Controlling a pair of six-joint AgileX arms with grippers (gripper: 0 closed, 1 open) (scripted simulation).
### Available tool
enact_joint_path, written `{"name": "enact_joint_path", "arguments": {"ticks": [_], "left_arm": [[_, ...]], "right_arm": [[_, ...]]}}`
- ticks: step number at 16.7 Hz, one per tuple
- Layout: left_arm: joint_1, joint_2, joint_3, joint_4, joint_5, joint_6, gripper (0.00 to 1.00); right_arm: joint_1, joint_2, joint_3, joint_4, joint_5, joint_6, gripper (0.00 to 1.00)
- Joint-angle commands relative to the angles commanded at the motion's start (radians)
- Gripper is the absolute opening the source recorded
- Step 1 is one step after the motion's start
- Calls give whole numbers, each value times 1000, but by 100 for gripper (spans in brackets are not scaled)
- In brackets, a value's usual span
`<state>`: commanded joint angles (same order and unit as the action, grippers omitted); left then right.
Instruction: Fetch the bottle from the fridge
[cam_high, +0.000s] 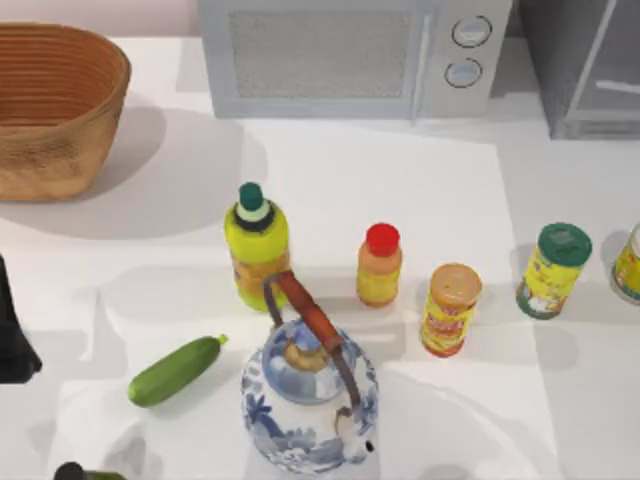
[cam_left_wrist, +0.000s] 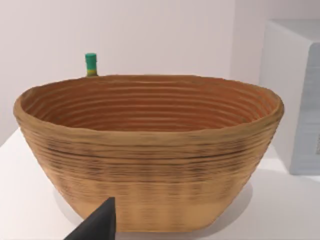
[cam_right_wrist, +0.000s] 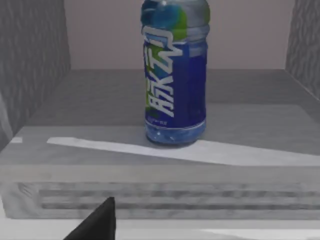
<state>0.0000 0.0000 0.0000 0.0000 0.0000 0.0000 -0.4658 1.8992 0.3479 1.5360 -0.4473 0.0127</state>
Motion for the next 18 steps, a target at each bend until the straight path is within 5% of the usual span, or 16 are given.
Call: {"name": "enact_joint_path", "arguments": {"ticks": [9,18], "left_arm": [[0,0,0,0,0,0,100],[0,0,0,0,0,0,100]], "right_arm": [[207,265,593,-306,223,-11,100],[232,293,660,-355,251,-13,100]]}}
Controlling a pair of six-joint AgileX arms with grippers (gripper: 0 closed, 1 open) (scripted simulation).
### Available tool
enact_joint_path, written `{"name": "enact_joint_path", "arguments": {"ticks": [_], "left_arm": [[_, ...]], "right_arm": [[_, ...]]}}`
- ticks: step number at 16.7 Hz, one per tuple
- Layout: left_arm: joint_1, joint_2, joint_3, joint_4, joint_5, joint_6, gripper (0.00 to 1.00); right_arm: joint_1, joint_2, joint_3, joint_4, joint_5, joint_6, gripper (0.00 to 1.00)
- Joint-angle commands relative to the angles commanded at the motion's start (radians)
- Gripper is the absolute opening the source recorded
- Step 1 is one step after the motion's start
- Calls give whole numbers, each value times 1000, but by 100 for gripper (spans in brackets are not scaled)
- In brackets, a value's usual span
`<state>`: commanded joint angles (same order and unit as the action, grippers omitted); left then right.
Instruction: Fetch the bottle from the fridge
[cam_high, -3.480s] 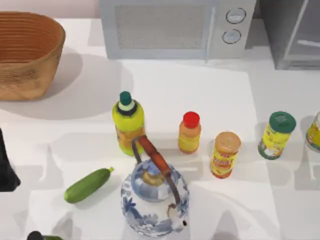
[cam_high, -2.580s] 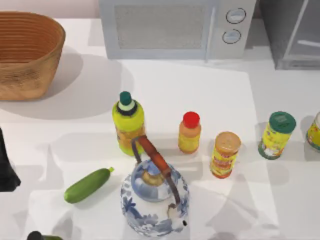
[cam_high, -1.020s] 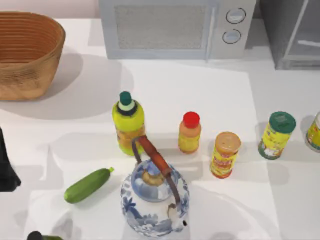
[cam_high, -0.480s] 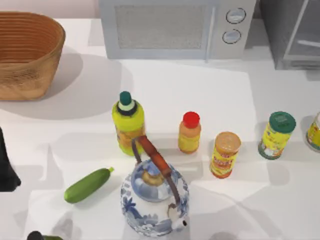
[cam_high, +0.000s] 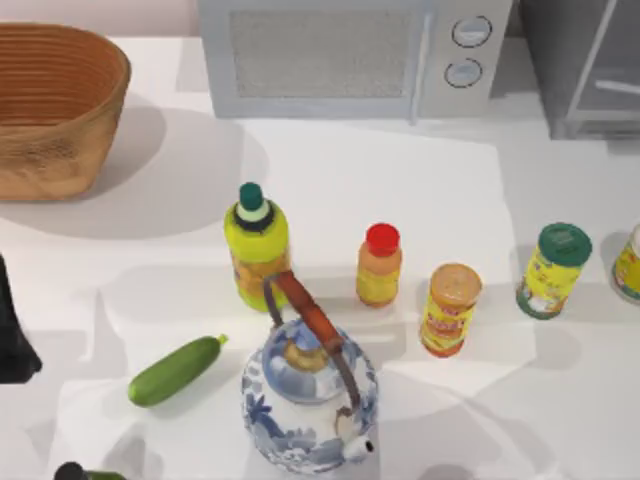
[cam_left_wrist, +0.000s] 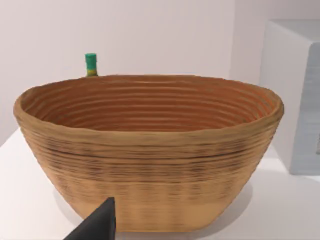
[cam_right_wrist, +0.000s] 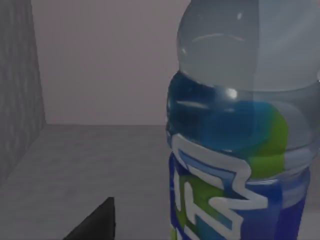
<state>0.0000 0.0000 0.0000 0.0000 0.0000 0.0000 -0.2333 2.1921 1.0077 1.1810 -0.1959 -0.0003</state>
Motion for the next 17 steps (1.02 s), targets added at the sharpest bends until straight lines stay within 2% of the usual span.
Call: {"name": "enact_joint_path", "arguments": {"ticks": [7,12,17], "left_arm": [[0,0,0,0,0,0,100],[0,0,0,0,0,0,100],[0,0,0,0,0,0,100]], "right_arm": [[25,127,260,-128,26,-1,100],[28,139,282,-142,29,-1,100],[28,139,282,-142,29,-1,62]]}}
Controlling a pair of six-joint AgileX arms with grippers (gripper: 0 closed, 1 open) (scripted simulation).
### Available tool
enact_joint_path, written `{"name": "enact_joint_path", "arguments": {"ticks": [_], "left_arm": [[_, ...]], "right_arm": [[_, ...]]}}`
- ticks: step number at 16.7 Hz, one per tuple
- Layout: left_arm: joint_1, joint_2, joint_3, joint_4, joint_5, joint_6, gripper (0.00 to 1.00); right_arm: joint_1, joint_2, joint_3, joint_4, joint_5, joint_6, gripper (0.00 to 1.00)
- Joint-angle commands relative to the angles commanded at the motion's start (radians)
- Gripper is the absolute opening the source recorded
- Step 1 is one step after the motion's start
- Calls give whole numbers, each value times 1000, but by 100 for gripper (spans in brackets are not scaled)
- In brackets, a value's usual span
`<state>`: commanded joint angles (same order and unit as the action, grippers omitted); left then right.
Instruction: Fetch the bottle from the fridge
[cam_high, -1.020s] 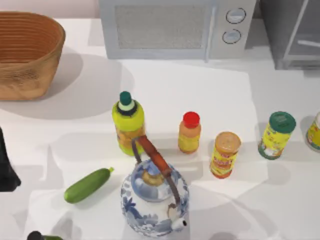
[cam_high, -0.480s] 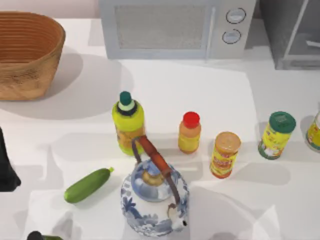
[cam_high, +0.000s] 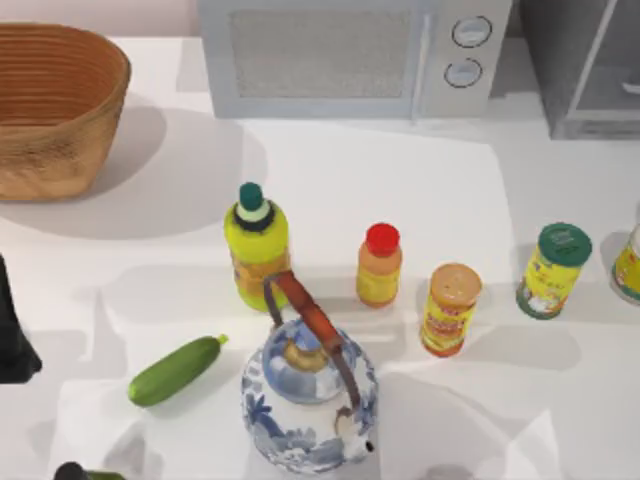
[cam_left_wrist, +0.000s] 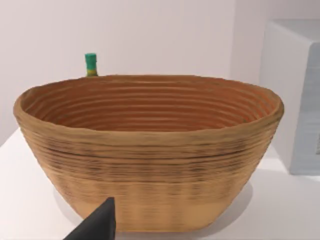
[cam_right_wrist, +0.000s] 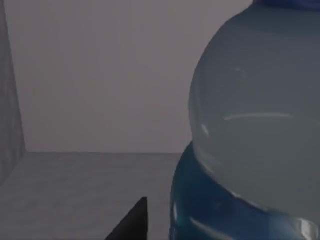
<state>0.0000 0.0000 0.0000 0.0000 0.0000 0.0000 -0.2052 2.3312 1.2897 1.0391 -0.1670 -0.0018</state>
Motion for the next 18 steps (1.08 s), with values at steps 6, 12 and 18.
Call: {"name": "enact_joint_path", "arguments": {"ticks": [6,12,18], "left_arm": [[0,0,0,0,0,0,100],[0,0,0,0,0,0,100],[0,0,0,0,0,0,100]], "right_arm": [[0,0,0,0,0,0,17],[0,0,0,0,0,0,0],[-3,-5,1,-3,-1,1,0]]}}
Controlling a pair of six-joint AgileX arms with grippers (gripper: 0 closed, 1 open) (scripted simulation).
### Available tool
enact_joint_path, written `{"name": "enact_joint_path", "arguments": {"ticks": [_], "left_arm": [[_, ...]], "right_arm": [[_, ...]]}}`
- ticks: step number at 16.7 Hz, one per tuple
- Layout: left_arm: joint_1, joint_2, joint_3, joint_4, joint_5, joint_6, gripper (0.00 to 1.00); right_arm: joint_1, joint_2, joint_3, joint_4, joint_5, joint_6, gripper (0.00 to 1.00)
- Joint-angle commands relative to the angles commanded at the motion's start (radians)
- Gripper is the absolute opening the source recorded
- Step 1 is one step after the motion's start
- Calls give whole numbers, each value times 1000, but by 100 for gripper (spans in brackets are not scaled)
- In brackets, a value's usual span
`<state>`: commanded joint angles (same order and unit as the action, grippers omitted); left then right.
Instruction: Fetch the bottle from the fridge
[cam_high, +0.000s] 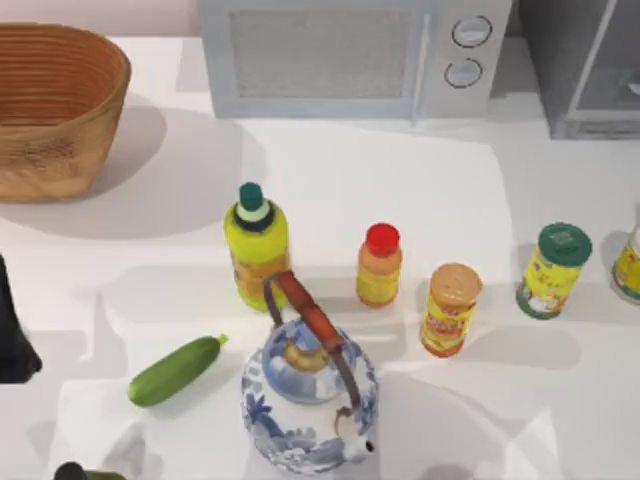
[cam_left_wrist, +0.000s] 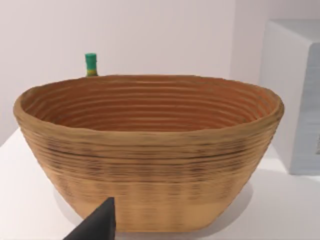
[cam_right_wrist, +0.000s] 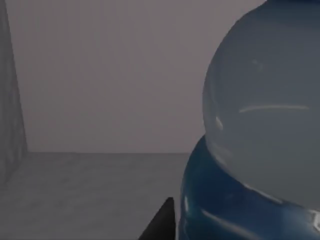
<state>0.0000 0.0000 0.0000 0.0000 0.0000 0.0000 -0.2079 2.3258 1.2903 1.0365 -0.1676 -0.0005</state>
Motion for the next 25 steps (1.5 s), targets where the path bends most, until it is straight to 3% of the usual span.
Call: {"name": "enact_joint_path", "arguments": {"ticks": [7,13,21,25], "left_arm": [[0,0,0,0,0,0,100],[0,0,0,0,0,0,100],[0,0,0,0,0,0,100],[0,0,0,0,0,0,100]], "right_arm": [[0,-117,23,-143,-1,1,0],[-1,-132,5,-139,-5,3,0],[-39,-342,-370,3,-44,5,0],[-50,-398,-450,46,-55,5,0]]}}
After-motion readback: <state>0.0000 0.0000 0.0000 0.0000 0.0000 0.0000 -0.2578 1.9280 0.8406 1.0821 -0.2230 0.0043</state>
